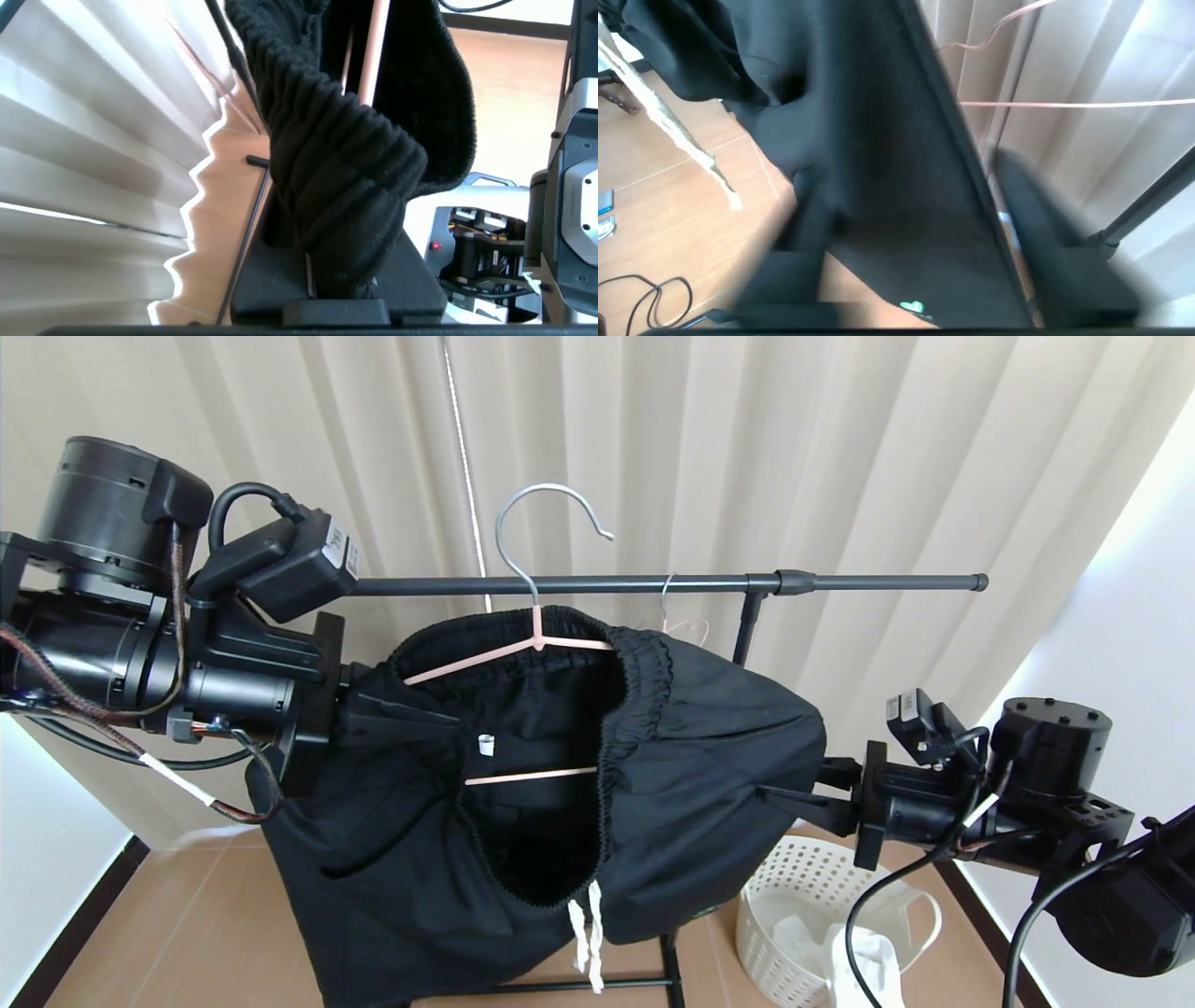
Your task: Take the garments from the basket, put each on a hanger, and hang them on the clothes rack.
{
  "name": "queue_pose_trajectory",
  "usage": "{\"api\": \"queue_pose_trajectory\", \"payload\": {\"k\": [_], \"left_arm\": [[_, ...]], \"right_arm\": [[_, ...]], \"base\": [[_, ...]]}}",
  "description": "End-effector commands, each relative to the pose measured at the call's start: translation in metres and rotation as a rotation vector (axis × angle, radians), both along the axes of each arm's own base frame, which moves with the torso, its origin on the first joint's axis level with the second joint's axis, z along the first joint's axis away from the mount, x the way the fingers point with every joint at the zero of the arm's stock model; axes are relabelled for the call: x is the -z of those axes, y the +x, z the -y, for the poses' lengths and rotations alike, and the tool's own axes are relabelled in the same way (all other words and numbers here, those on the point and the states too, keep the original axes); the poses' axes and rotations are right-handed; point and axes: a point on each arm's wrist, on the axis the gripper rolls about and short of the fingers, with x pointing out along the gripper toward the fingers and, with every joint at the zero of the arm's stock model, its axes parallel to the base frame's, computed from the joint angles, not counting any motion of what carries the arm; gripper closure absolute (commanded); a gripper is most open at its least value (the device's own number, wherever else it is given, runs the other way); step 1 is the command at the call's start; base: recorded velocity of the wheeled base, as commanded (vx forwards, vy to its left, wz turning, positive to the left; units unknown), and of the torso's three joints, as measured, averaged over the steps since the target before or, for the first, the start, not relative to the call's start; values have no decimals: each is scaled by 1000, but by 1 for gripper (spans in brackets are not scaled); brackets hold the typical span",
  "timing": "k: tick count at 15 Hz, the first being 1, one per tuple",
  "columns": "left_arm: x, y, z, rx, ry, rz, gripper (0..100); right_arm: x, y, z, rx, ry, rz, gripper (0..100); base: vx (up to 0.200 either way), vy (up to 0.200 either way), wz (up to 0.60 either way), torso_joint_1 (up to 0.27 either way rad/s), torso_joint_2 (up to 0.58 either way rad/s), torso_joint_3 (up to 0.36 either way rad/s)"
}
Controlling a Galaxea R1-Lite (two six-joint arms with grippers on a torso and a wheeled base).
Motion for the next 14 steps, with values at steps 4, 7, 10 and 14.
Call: {"api": "queue_pose_trajectory", "payload": {"k": [4, 7, 10, 14], "left_arm": [[-1, -5, -13, -46, -1, 1, 100], [-5, -7, -23, -85, -5, 18, 100], [-6, -12, -30, -122, -16, 5, 100], [-2, -14, -37, -161, -38, 25, 100]], "right_arm": [[-2, 4, 8, 34, 2, 6, 100], [-1, 6, 10, 40, 3, 6, 100], [6, 12, 12, 51, -1, -10, 100], [11, 15, 14, 58, -4, -23, 100]], "base": [[0, 0, 0, 0, 0, 0], [0, 0, 0, 0, 0, 0], [0, 0, 0, 0, 0, 0], [0, 0, 0, 0, 0, 0]]}}
